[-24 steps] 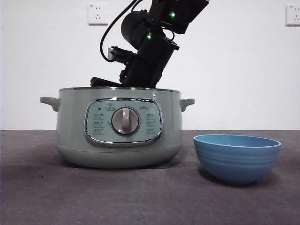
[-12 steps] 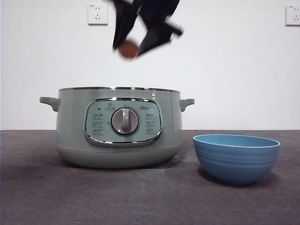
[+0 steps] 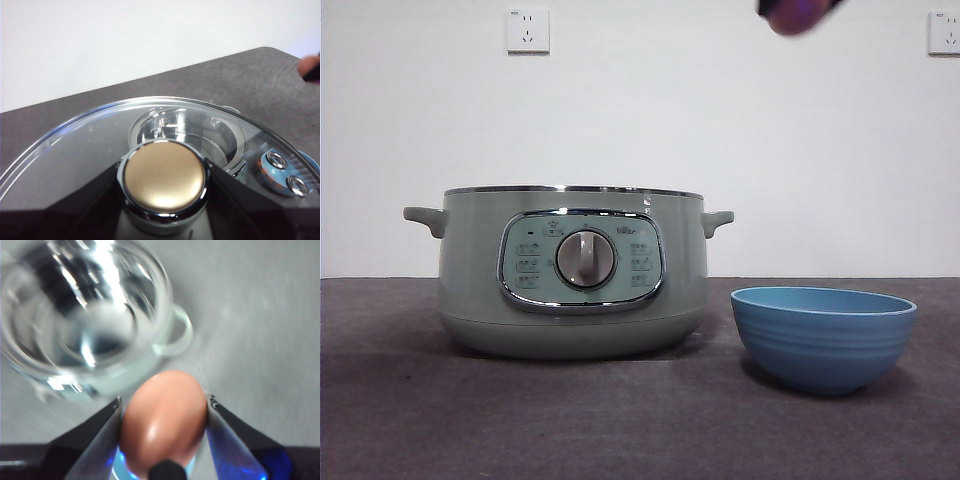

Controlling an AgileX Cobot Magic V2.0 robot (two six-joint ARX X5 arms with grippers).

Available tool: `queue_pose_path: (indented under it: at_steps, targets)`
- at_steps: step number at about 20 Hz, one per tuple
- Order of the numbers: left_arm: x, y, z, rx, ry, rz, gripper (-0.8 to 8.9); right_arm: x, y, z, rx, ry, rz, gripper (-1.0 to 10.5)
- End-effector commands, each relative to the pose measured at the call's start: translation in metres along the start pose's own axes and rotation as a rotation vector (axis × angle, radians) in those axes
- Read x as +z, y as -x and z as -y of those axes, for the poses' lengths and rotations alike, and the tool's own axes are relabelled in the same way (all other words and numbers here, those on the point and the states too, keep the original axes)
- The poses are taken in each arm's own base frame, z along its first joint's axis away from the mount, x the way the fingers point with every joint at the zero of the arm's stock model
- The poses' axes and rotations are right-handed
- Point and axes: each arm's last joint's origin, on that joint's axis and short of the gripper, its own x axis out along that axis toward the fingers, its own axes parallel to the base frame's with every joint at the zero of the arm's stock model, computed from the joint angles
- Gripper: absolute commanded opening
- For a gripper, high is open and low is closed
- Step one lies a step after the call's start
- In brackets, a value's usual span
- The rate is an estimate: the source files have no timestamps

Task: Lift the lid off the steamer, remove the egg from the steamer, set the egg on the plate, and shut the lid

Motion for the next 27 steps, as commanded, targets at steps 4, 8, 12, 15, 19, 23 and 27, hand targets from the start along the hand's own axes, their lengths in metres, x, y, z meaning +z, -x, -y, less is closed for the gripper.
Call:
queue_pose_path:
  at_steps: [4,8,12,15,19,23,27]
  targets:
    - [0.005,0.004,0.000,-0.003,0.006,0.060,-0.09,-0.049,-0.063,0.003,0.081,-0.039,-0.107,-0.2]
    - [0.004,0.004,0.000,-0.004,0.005,0.053,-0.09,-0.085,-0.103,-0.003,0.108,-0.069,-0.109,-0.2]
    - [0.004,0.004,0.000,-0.003,0.005,0.053,-0.09,-0.111,-0.129,-0.005,0.105,-0.090,-0.141,-0.2]
    - [0.003,0.004,0.000,-0.004,0.004,0.045,-0.09,-0.119,-0.149,-0.007,0.106,-0.093,-0.174,-0.2]
    - [0.002,0.004,0.000,-0.004,0.004,0.033,-0.09,-0.126,-0.178,-0.009,0.106,-0.093,-0.226,-0.2]
    - [0.002,0.004,0.000,-0.005,0.004,0.028,-0.09,-0.132,-0.192,-0.010,0.106,-0.093,-0.267,-0.2]
    - [0.002,0.004,0.000,-0.004,0.003,0.027,-0.09,-0.134,-0.194,-0.010,0.108,-0.095,-0.277,0.1]
